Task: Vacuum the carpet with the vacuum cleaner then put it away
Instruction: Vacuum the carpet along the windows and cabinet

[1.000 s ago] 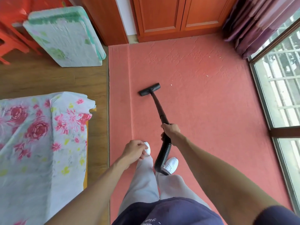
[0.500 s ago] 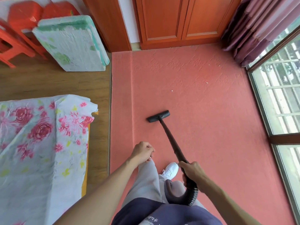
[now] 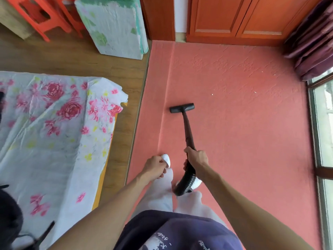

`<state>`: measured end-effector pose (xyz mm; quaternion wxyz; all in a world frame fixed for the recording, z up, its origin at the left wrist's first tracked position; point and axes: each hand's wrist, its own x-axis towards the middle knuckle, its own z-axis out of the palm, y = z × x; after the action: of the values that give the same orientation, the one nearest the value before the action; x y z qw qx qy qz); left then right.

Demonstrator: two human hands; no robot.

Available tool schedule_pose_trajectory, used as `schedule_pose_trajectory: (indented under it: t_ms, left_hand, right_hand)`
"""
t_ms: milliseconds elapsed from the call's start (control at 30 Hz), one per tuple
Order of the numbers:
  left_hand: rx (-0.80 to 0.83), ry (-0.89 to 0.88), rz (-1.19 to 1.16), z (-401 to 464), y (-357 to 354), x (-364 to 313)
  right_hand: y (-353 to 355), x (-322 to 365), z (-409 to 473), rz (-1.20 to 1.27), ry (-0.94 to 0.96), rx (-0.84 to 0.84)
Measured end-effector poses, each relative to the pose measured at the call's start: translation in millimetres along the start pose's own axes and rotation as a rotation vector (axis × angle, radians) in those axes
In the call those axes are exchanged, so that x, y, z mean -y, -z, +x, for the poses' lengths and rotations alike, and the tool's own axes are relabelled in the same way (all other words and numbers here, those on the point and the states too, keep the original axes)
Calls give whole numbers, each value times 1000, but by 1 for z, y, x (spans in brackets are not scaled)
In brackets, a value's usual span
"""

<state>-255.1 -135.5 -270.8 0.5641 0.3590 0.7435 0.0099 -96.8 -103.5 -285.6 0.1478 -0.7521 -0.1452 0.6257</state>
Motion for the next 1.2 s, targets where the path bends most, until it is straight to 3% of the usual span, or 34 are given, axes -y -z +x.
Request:
schedule_pose_trajectory:
  t_ms: [333,500,633,767,867,1200]
  left_hand:
    - [81,-16,-23,6,32,49]
    - [120,-79,-95,4,72,75]
    - [100,-94,-167,9,115,107]
    - [121,-87,-166,9,155,142]
    - [120,-62,-204,6,177,162]
    - [99,-39,-301,-1,210,187]
  right_hand:
    - [-37,-89,-72,-149,-185,-45]
    - [-105,-77,-73,-144,-110,10]
    - [-158,-66,-86,-108,-37,-69]
    - [-182,-68,-101,95,-30,-112]
    - [-189,-82,-117,55,-20,-155]
    - [-250,-94,-119,30,-72,30]
